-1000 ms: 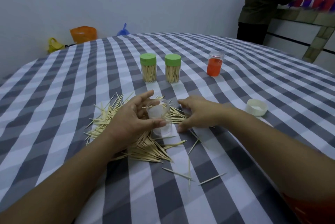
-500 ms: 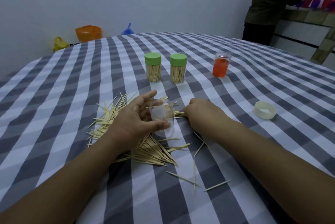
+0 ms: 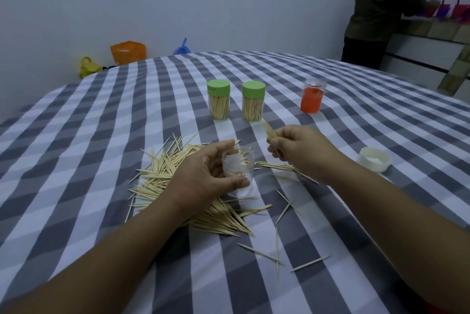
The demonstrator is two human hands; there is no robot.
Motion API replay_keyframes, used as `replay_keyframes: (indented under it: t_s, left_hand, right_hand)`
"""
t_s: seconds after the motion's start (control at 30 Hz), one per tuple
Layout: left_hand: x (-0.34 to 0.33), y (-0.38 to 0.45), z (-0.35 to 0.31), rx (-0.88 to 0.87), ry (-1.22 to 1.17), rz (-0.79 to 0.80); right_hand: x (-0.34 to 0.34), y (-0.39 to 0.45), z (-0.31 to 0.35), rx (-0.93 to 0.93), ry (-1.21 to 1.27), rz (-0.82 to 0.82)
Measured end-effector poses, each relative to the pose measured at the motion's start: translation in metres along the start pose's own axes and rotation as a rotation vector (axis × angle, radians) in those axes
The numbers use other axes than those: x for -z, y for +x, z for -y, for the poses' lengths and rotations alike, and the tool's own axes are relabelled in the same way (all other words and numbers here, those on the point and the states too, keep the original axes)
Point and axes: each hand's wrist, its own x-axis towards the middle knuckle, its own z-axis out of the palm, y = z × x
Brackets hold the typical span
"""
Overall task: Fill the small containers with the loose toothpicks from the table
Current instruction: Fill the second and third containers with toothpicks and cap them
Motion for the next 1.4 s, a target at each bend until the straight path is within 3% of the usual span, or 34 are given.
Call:
replay_keyframes:
  t_s: [0.2, 0.37, 0.5, 0.7, 0.9, 1.07, 1.2, 1.4]
  left_hand:
    - [-0.002, -0.001, -0.001, 0.000, 0.005, -0.001]
    - [-0.006, 0.001, -0.001, -0.014, 0.015, 0.001]
    - [-0.008, 0.000, -0.002, -0.020, 0.009, -0.004]
    - [-0.008, -0.001, -0.002, -0.040, 0.021, -0.010]
    - [-0.007, 0.000, -0.001, -0.038, 0.025, -0.007]
    - [-0.007, 0.000, -0.001, -0.038, 0.023, 0.002]
    - [-0.007, 0.000, -0.002, -0.038, 0.031, 0.003]
    - [-0.006, -0.001, -0.001, -0.037, 0.045, 0.002]
  right_hand:
    - [-0.010, -0.003, 0.013, 0.020, 0.737, -0.040]
    - [-0.017, -0.008, 0.022, 0.089, 0.939, -0.093]
    - [-0.031, -0.013, 0.019, 0.114, 0.883, -0.065]
    - [-0.041, -0.016, 0.009, 0.080, 0.535, -0.032]
    - [-0.031, -0.012, 0.008, 0.012, 0.470, 0.065]
    - [-0.018, -0.011, 0.008, -0.028, 0.577, 0.159]
    - [-0.009, -0.015, 0.009, -0.023, 0.467, 0.245]
    - [-0.007, -0.011, 0.005, -0.043, 0.419, 0.242]
